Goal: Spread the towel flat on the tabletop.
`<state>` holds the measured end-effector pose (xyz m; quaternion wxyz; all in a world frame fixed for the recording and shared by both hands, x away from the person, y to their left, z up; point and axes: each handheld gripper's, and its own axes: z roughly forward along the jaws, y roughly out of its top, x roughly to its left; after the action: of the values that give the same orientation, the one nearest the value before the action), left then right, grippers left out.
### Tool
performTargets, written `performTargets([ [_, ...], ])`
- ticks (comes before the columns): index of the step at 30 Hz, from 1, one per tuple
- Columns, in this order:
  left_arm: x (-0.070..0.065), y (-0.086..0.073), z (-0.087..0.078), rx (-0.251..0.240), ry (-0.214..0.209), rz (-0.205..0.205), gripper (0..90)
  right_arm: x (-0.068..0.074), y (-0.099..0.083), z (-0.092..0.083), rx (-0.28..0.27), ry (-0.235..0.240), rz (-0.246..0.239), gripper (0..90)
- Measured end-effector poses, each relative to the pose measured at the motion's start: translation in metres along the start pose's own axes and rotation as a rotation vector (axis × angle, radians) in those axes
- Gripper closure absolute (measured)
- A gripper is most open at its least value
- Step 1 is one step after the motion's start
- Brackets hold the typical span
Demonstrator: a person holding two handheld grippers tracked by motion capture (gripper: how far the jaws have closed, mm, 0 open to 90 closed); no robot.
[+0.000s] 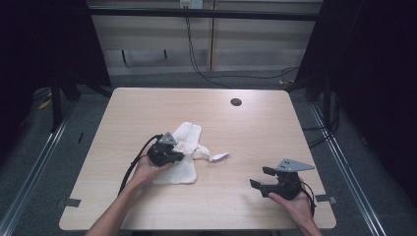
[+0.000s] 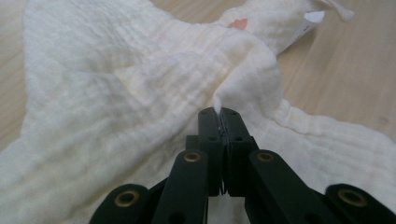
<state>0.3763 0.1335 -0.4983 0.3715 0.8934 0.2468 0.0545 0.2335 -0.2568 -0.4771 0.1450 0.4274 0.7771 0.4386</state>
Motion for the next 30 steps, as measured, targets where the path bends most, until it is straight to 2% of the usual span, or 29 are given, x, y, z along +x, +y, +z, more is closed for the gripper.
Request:
performTargets([
  [6, -0.015, 0.001, 0.001, 0.011, -0.063, 0.033, 89.1, 0.001, 0.005, -0.001, -0.012, 0.008, 0.006, 26.6],
  [12, -0.038, 0.004, 0.004, 0.038, -0.128, 0.111, 89.1, 0.005, 0.008, 0.0, 0.007, 0.026, -0.022, 29.1],
  [13, -0.043, 0.004, 0.005, 0.03, -0.137, 0.101, 89.1, 0.005, 0.009, 0.0, 0.0, 0.031, -0.026, 29.4],
  [14, -0.045, 0.004, 0.005, 0.04, -0.149, 0.121, 89.1, 0.005, 0.01, 0.0, -0.002, 0.033, -0.024, 30.7],
  [15, -0.049, 0.004, 0.007, 0.031, -0.163, 0.112, 89.1, 0.005, 0.01, -0.001, 0.0, 0.034, -0.028, 30.8],
  [16, -0.051, 0.005, 0.007, 0.042, -0.17, 0.134, 89.1, 0.006, 0.011, -0.001, 0.001, 0.035, -0.031, 30.8],
  [19, -0.063, 0.006, 0.009, 0.042, -0.191, 0.142, 89.1, 0.007, 0.013, -0.001, 0.0, 0.041, -0.034, 31.8],
  [20, -0.067, 0.007, 0.01, 0.04, -0.211, 0.15, 89.1, 0.006, 0.013, -0.001, 0.001, 0.043, -0.037, 31.7],
  [23, -0.079, 0.007, 0.011, 0.046, -0.23, 0.183, 89.1, 0.007, 0.018, 0.001, 0.003, 0.045, -0.043, 31.7],
  [27, -0.092, 0.006, 0.01, 0.063, -0.27, 0.225, 89.0, 0.008, 0.025, 0.004, -0.011, 0.051, -0.051, 31.9],
  [28, -0.094, 0.006, 0.008, 0.082, -0.275, 0.243, 89.0, 0.008, 0.026, 0.006, -0.011, 0.054, -0.051, 32.2],
  [30, -0.099, 0.002, 0.005, 0.075, -0.295, 0.244, 89.0, 0.008, 0.028, 0.01, -0.006, 0.06, -0.055, 34.9],
])
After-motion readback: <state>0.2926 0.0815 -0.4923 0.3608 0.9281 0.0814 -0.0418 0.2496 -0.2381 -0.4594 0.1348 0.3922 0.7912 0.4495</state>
